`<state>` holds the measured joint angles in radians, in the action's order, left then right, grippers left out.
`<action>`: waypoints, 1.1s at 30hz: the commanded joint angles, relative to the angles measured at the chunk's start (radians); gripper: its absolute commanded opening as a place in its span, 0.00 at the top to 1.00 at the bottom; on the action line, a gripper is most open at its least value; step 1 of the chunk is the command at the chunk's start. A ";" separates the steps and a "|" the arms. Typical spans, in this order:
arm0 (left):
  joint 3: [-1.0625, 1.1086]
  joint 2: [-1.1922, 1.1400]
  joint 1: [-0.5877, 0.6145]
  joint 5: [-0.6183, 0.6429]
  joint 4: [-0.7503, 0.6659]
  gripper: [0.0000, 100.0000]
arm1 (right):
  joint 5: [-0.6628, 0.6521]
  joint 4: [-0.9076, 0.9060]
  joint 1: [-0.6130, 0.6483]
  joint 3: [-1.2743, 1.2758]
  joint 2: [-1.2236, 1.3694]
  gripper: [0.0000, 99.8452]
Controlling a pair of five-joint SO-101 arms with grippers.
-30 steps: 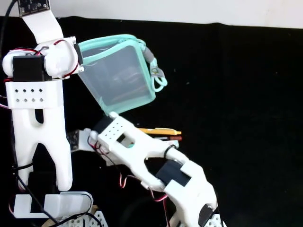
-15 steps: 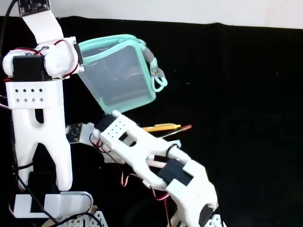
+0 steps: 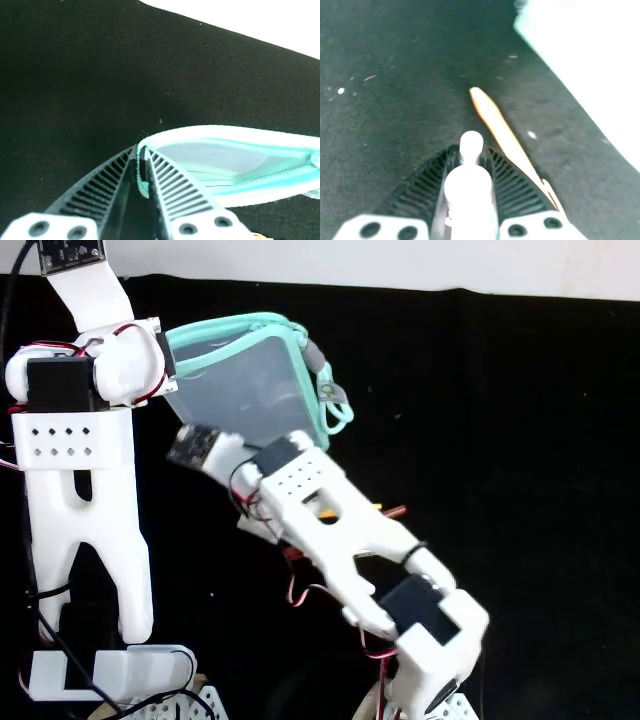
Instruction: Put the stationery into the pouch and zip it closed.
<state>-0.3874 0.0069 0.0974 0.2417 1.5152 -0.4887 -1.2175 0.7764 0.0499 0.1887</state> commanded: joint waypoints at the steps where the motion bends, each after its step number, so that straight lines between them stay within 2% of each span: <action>1: 0.035 -0.015 0.005 -0.006 0.006 0.99 | 0.046 -0.005 -0.045 -0.005 -0.124 0.99; 20: 0.035 -0.015 -0.001 -0.006 0.011 0.99 | 0.233 -0.061 -0.203 -0.048 -0.541 0.99; 33: 0.035 -0.015 -0.019 -0.003 0.011 0.99 | 0.411 -0.061 -0.228 -0.407 -0.587 0.99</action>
<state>-0.3874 0.0069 0.0974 0.2417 1.5152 -0.1097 -1.2712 0.5585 -0.2463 -0.3590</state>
